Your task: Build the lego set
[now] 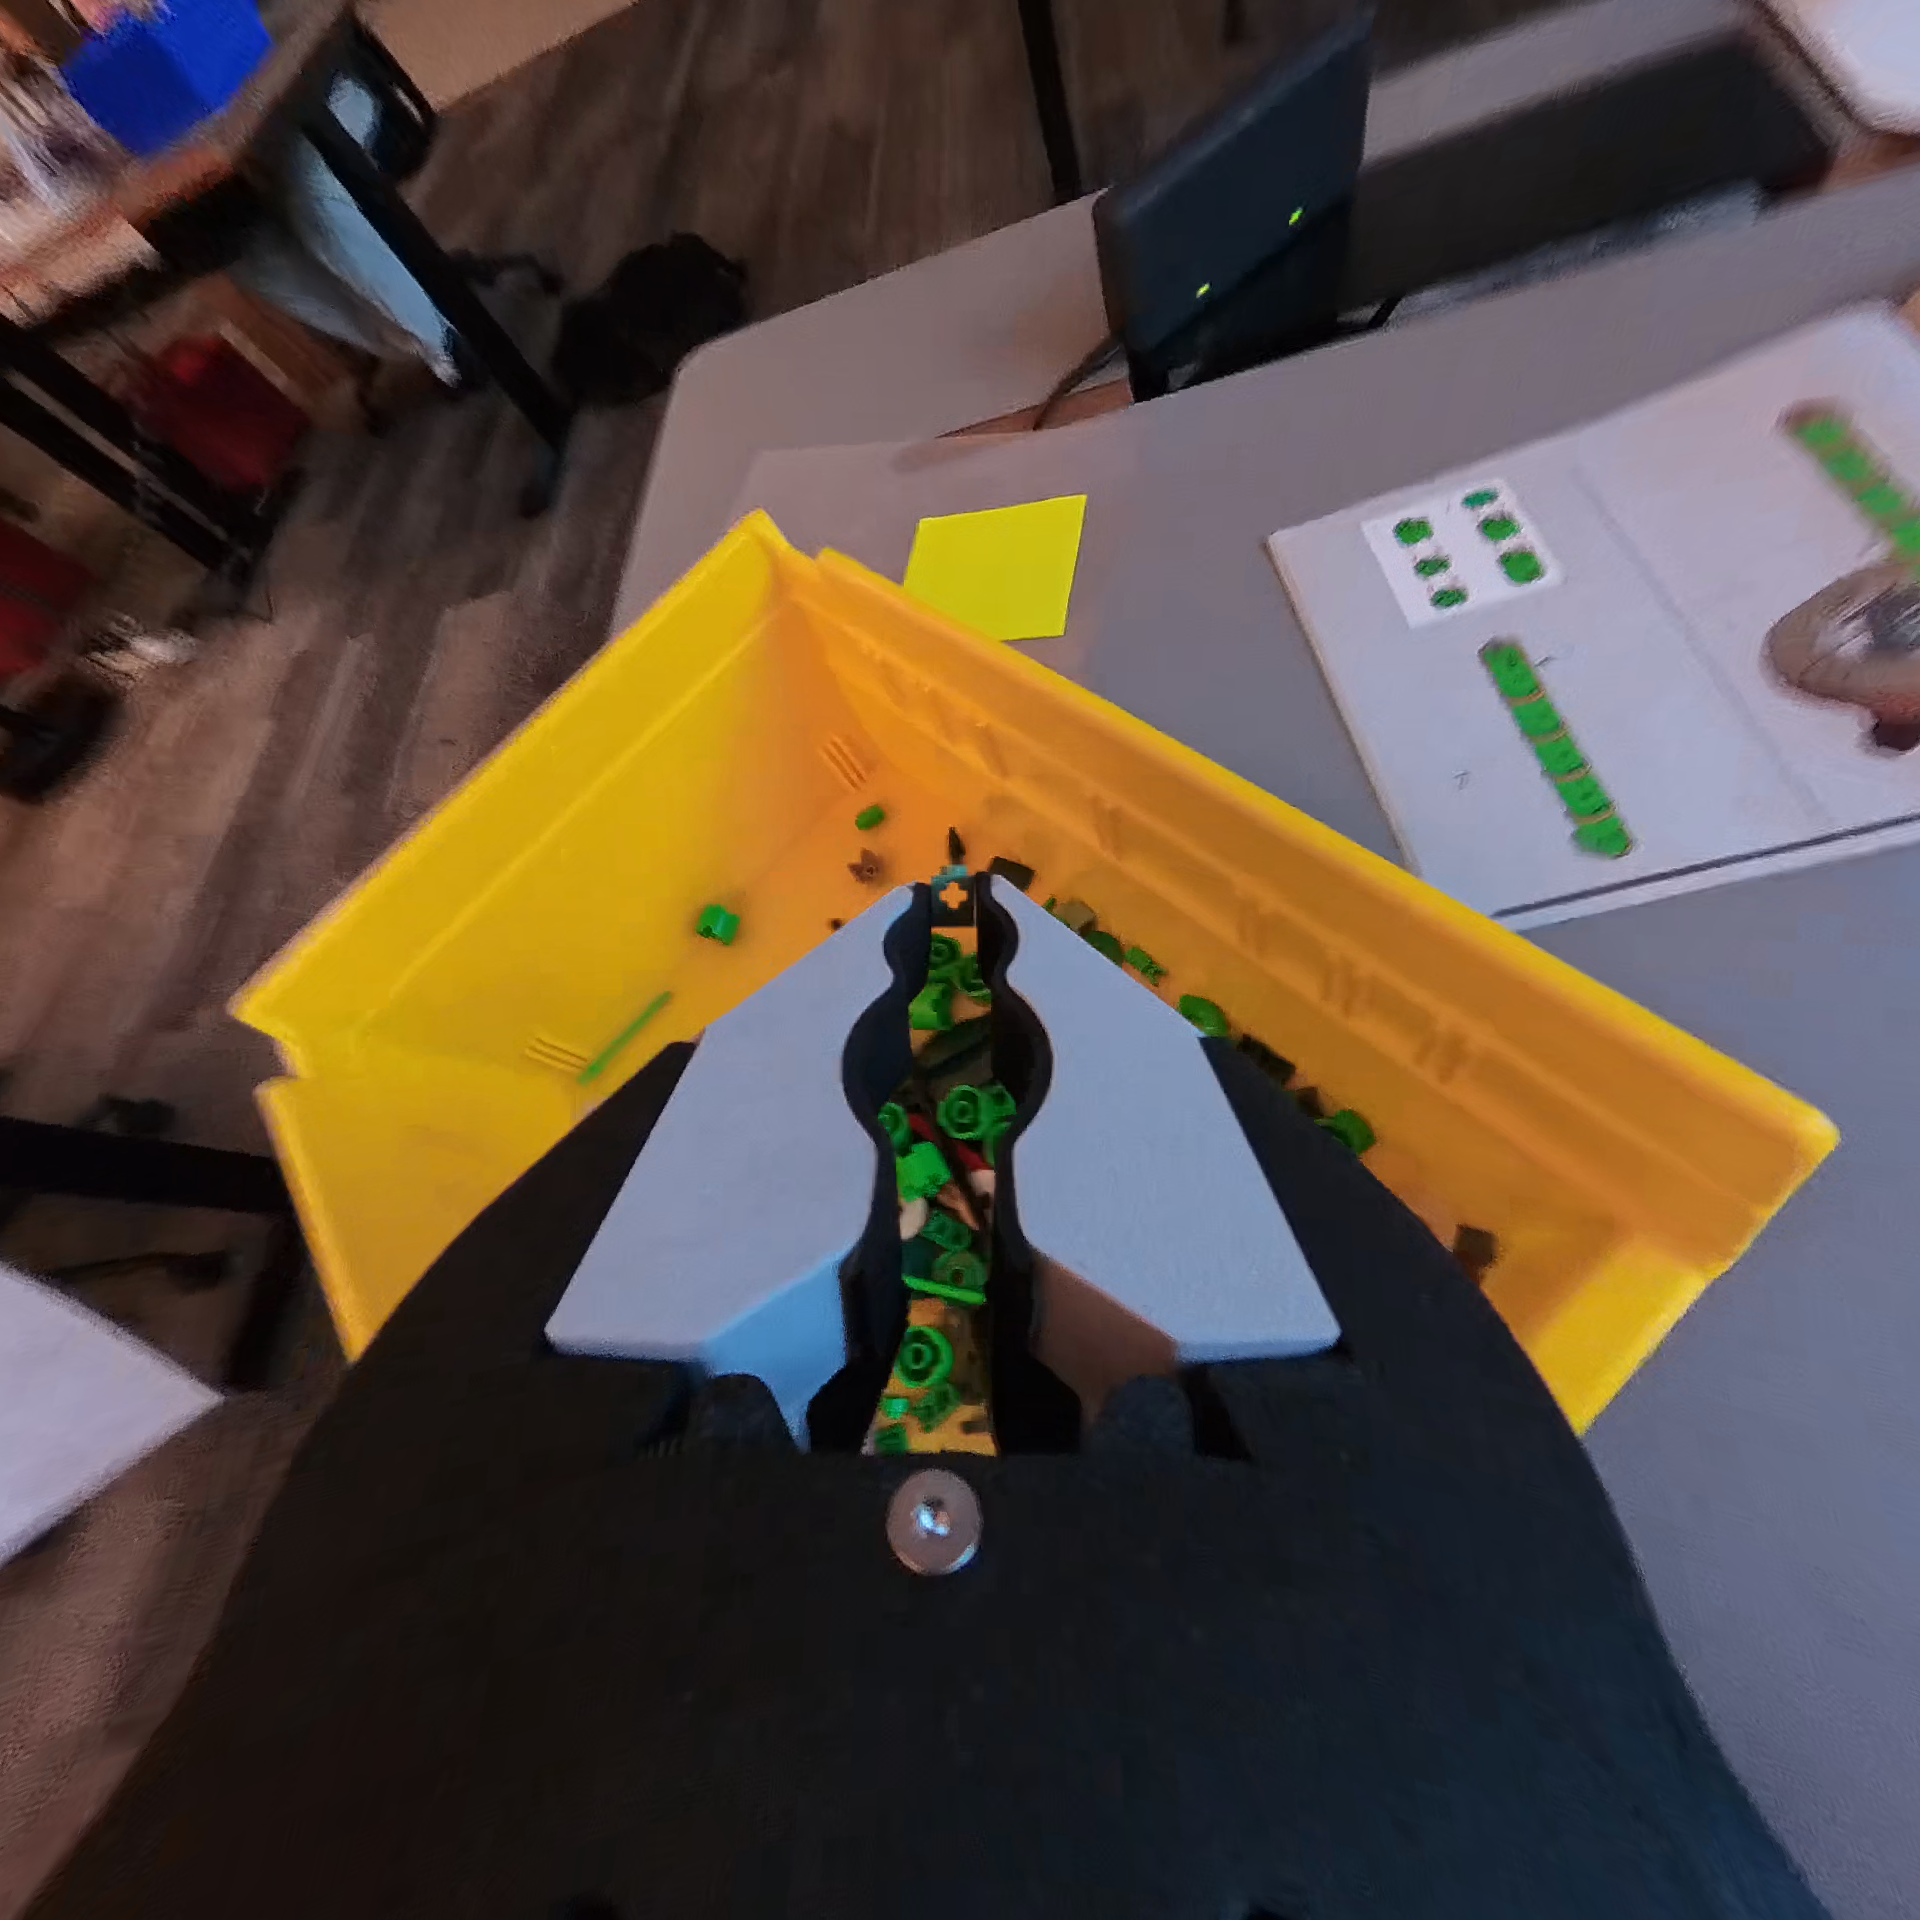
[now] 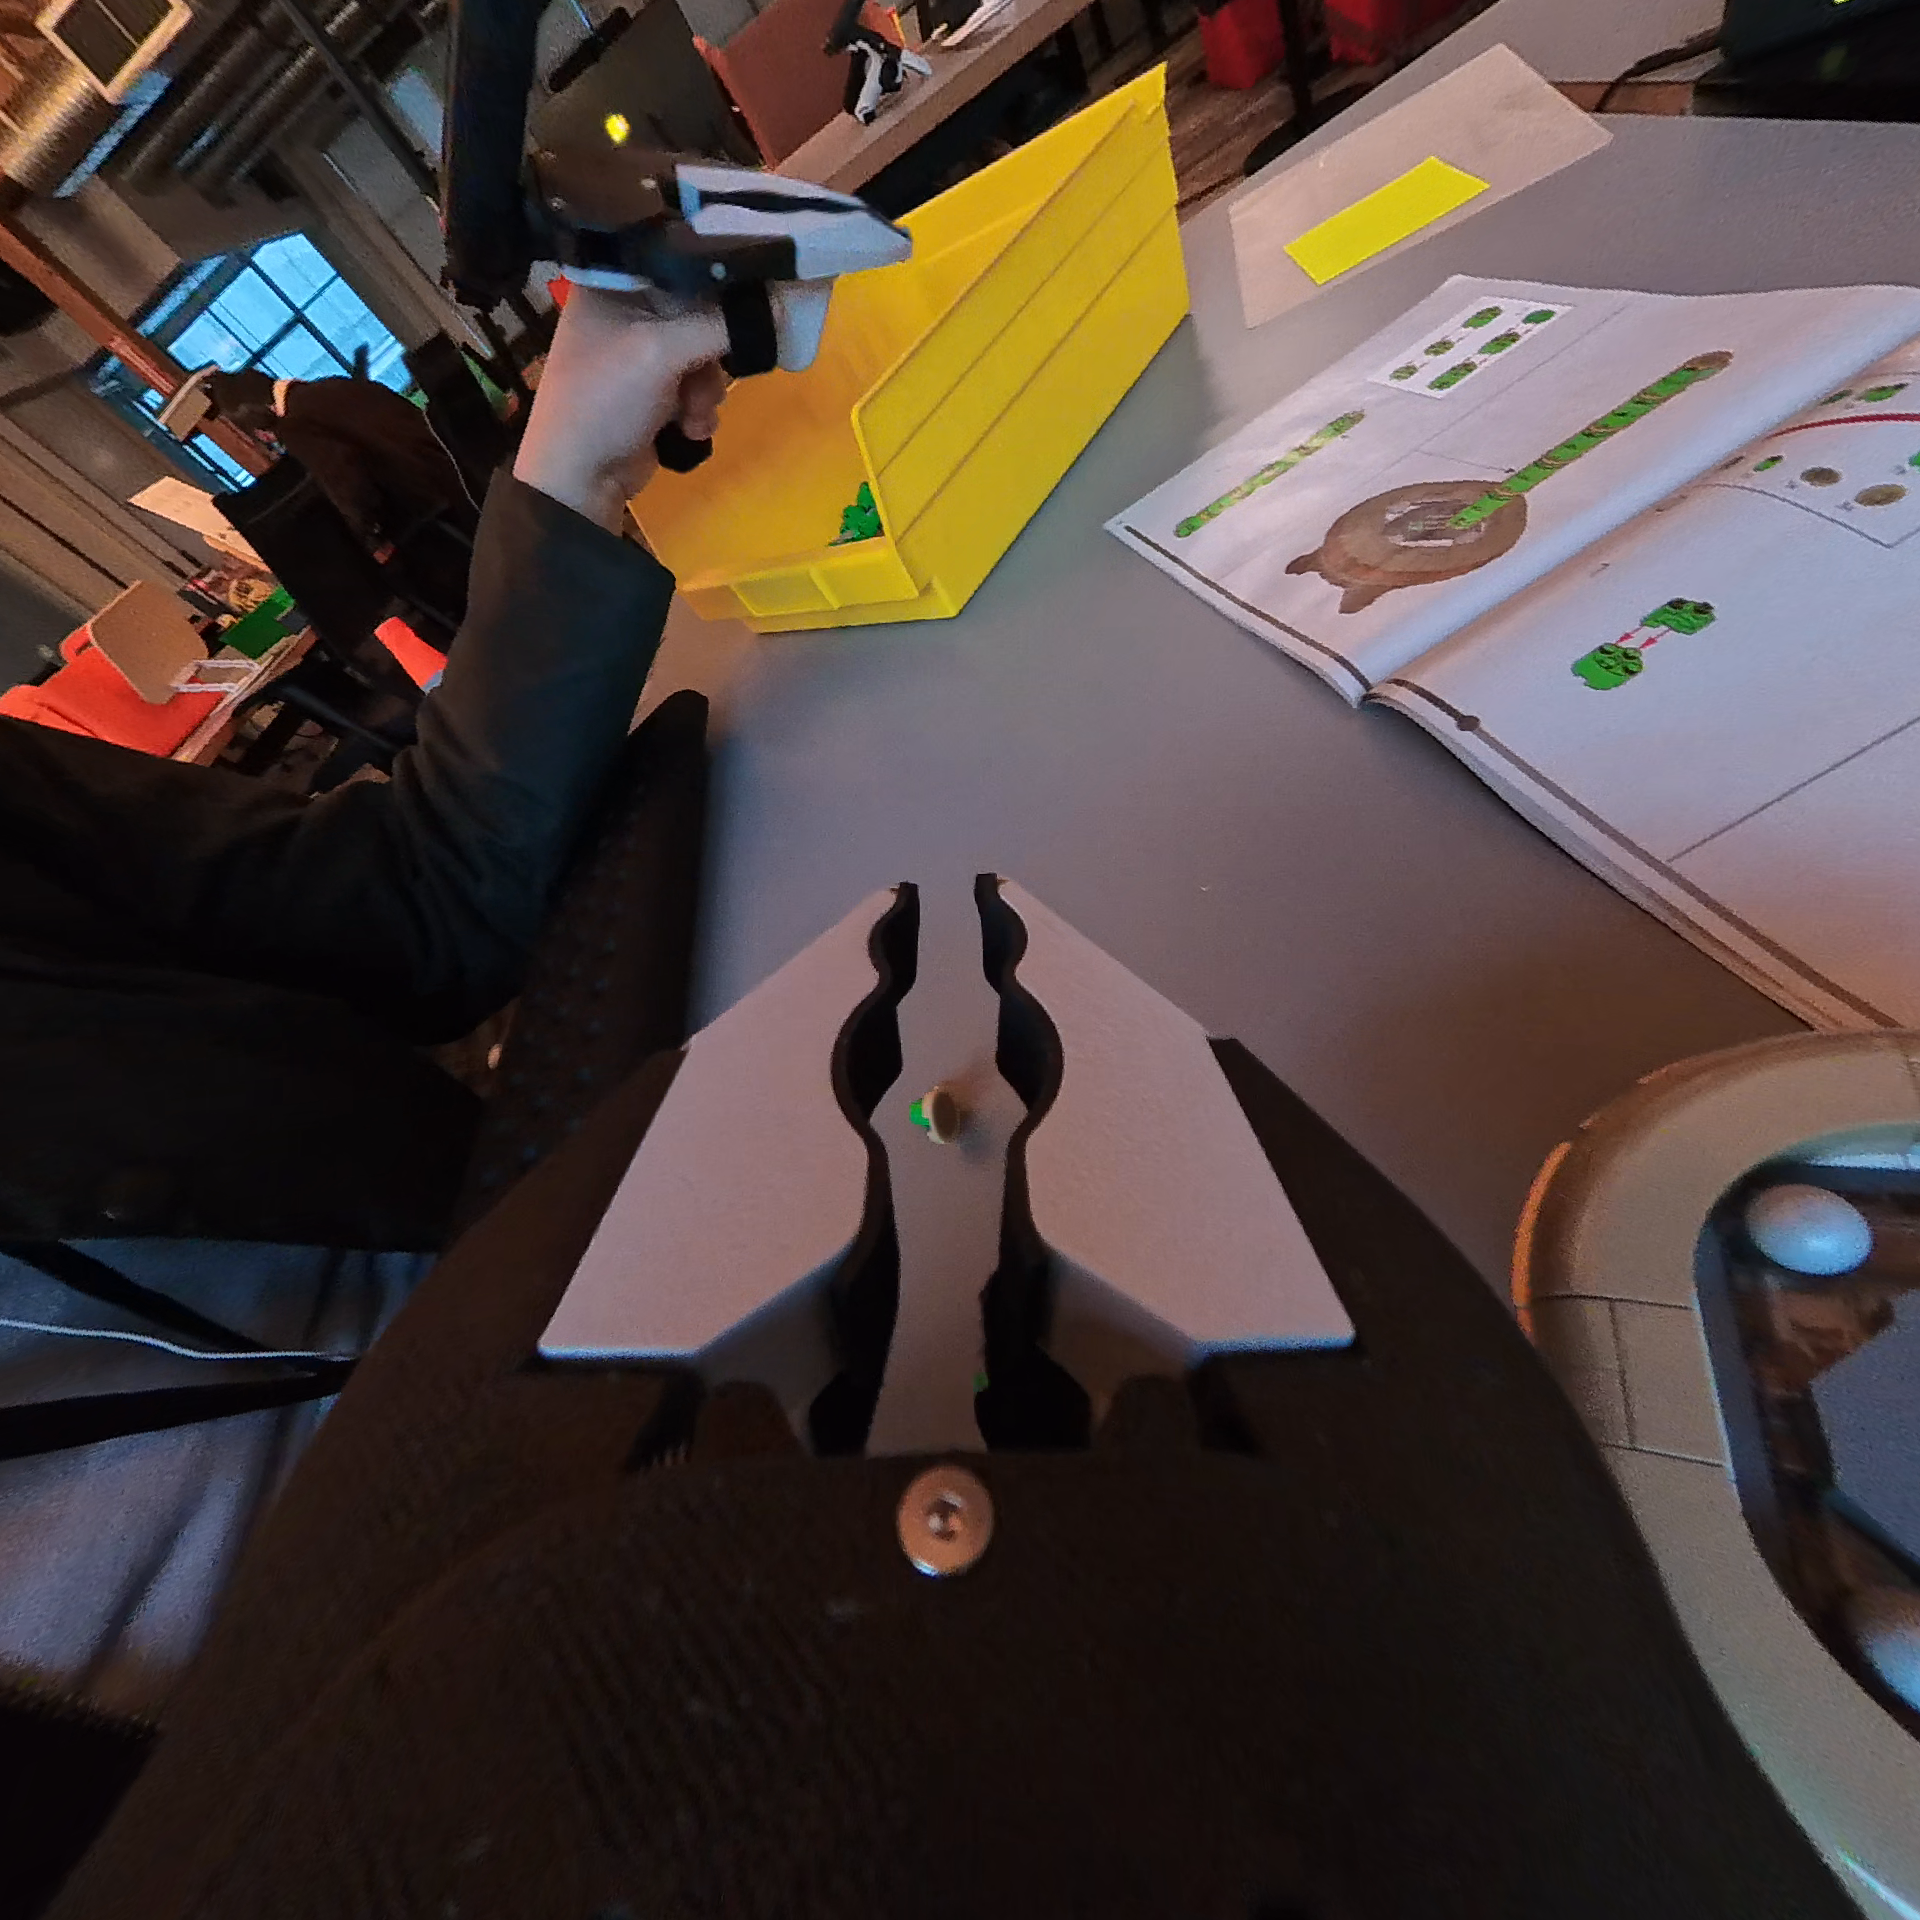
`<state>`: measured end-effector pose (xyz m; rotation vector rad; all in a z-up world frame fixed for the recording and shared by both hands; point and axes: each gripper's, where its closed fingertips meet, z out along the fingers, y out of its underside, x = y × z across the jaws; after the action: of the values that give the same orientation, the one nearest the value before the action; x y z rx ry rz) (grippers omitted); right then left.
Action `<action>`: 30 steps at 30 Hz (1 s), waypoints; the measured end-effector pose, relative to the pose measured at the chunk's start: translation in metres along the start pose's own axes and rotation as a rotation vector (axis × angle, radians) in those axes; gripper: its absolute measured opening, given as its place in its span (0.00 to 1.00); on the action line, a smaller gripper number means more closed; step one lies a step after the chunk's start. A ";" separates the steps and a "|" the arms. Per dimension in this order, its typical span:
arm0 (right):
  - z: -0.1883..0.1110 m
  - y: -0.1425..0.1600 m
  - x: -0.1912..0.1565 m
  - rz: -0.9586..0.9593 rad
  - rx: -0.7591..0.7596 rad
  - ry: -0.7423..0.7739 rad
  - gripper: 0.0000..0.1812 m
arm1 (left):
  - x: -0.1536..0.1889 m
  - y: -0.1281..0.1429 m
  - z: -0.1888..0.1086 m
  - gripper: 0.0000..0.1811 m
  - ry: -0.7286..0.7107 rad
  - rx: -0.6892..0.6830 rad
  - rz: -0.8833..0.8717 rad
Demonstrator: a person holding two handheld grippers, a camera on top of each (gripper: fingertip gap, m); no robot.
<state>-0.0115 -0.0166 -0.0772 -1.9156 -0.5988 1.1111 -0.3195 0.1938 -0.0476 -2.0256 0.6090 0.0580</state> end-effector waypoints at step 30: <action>-0.029 0.069 0.052 -0.312 -0.453 0.292 0.12 | 0.360 -0.015 -0.095 0.25 1.267 0.300 0.246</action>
<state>0.0396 -0.0289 -0.1515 -2.2116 -1.0035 0.5107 -0.0182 -0.0209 -0.0891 -1.4869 1.5134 -1.1655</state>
